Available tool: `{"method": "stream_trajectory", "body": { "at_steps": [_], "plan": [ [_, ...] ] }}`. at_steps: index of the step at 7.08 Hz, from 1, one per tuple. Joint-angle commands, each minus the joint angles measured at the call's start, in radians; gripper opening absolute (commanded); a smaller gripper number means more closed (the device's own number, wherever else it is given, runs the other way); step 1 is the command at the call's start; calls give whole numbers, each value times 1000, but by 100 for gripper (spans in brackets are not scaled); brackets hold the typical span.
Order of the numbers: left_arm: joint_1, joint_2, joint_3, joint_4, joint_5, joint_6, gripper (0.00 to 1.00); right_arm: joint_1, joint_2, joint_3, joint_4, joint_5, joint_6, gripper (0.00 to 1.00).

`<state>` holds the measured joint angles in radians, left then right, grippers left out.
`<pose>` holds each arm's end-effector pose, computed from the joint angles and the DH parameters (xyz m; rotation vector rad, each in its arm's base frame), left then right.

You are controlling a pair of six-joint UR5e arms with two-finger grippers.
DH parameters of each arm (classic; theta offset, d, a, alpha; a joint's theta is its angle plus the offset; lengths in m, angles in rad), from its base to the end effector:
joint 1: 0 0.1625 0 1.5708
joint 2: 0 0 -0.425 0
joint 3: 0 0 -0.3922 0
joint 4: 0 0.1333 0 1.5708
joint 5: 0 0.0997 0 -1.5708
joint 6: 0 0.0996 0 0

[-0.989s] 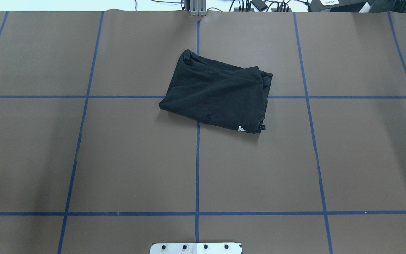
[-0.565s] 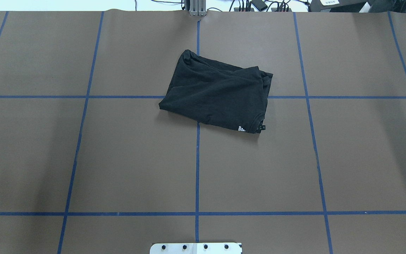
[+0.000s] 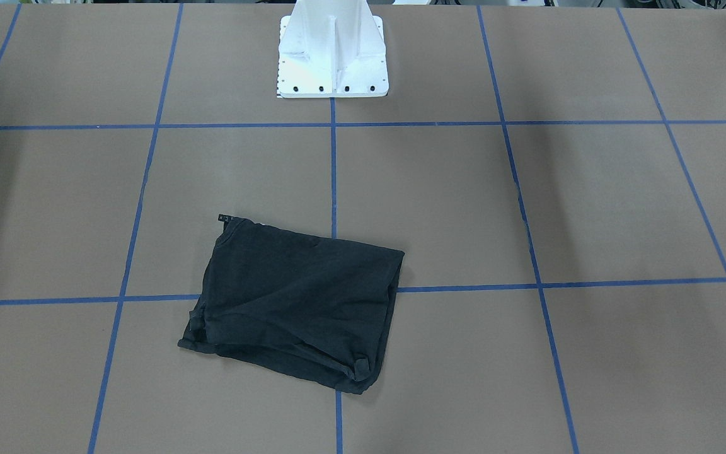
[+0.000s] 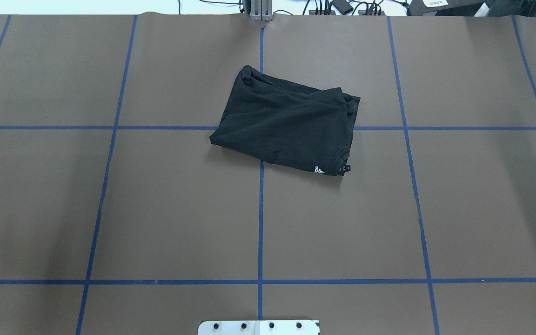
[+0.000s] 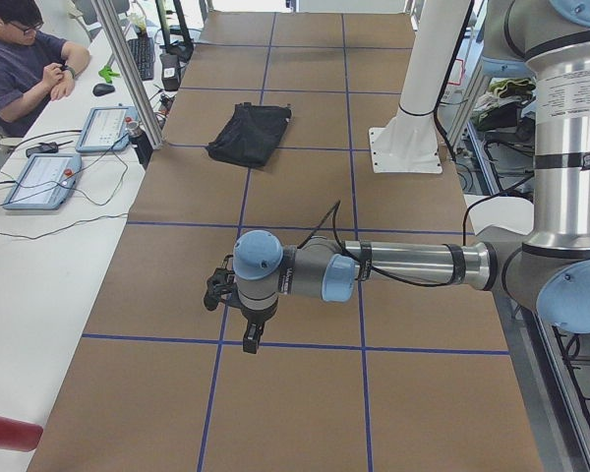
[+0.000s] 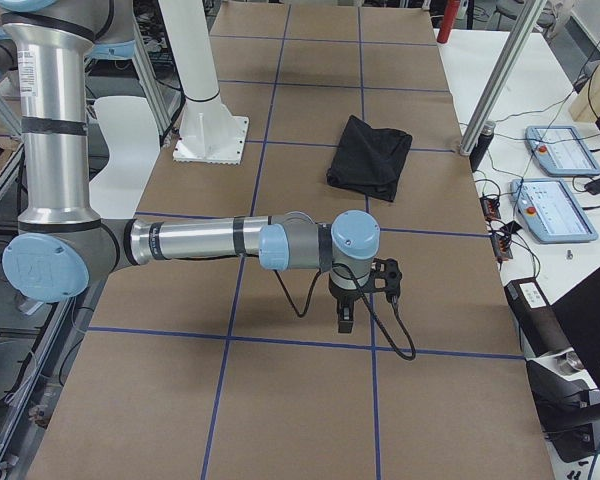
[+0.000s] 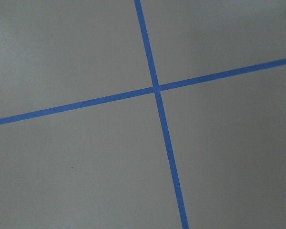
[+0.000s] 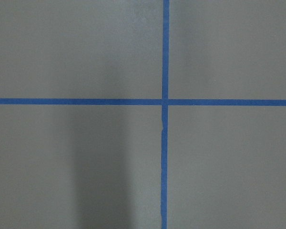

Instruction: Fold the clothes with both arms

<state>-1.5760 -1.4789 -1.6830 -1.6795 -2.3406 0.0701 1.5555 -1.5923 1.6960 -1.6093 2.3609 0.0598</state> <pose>-0.0664 -0.4609 0.6358 0.1515 0.7639 0.1112 0.0551 -0.4859 0.6103 0.0321 -0.7916 0.0164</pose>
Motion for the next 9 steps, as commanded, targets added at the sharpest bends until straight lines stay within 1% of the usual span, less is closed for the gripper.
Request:
{"method": "stream_trajectory", "body": {
  "at_steps": [1,5,9],
  "plan": [
    [1,-3,-1,0,14,-15,100,0,0,-4,-1,3,2,100],
    [-1,-1,0,1,14,-65,100,0,0,-9,-8,1,3,100],
    [-1,-1,0,1,14,-65,100,0,0,-10,-9,0,3,100]
  ]
}}
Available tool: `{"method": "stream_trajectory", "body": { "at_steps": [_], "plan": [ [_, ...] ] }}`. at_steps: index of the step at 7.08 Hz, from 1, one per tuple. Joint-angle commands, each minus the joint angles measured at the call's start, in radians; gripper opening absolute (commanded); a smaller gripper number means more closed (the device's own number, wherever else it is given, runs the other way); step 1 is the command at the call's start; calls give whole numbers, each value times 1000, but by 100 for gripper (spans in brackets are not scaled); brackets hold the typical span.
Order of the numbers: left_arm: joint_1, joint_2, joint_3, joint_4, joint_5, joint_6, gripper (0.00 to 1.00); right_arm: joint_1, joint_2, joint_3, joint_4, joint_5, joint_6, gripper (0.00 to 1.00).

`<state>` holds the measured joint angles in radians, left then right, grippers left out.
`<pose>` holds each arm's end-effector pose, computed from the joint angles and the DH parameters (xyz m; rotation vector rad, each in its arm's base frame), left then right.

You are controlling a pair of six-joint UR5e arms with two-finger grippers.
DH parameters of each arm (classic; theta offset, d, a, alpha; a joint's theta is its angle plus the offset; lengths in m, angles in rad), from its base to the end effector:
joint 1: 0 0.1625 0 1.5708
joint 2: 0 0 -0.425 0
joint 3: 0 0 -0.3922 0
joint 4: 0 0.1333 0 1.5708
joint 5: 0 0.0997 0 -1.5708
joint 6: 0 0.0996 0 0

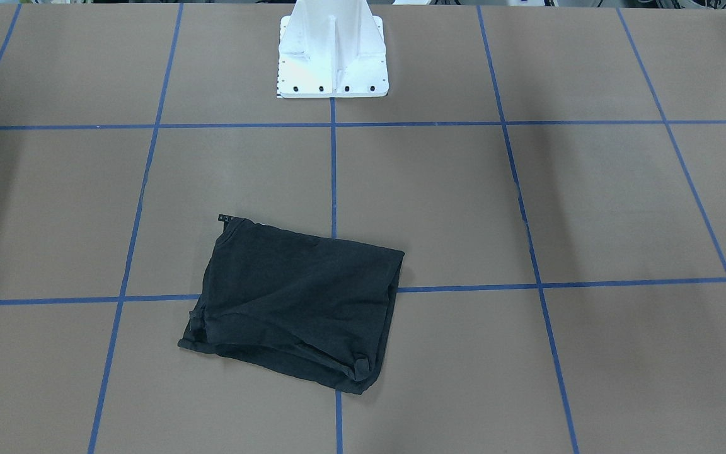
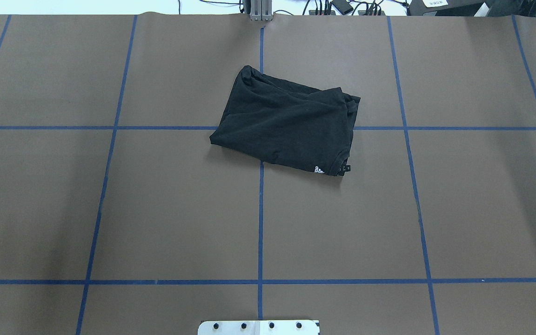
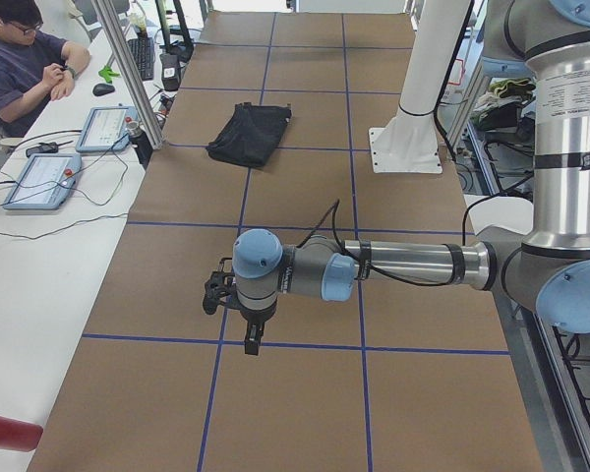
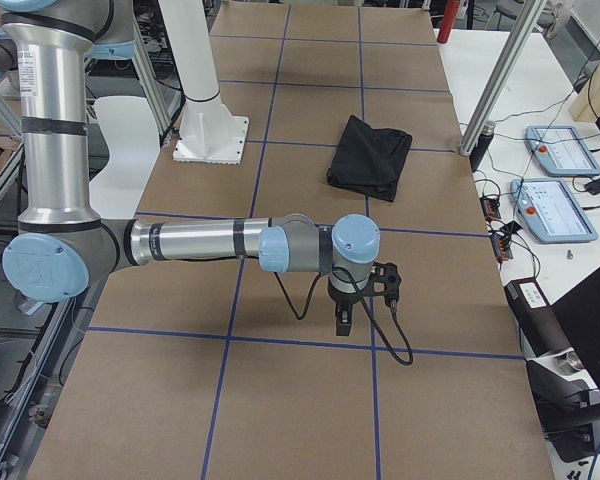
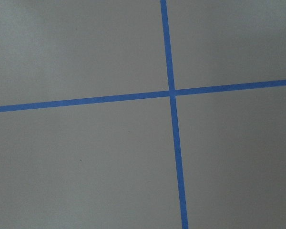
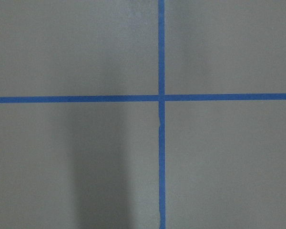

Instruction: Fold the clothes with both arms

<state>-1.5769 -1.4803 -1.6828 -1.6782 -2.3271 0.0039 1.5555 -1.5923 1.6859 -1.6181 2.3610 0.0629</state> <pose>-0.0678 -0.4615 0.6364 0.1265 0.7546 0.0467 0.0551 -0.4851 0.6161 0.0129 -0.7912 0.0268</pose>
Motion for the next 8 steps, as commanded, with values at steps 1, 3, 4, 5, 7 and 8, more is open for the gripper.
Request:
{"method": "stream_trajectory", "body": {
  "at_steps": [1,3,4,5,7,8],
  "plan": [
    [0,0,0,0,0,-1,100,0,-2,0,-2,1,0,100],
    [0,0,2,0,0,-1,100,0,-3,-2,-3,1,0,100],
    [0,2,2,0,0,-2,100,0,-3,-6,-3,1,0,100],
    [0,2,2,0,0,-11,100,0,-3,-6,-3,1,0,100],
    [0,0,0,-2,0,-51,100,0,-3,-6,-3,3,0,100],
    [0,0,0,-2,0,-51,100,0,-3,-6,-3,3,0,100]
  ]
}}
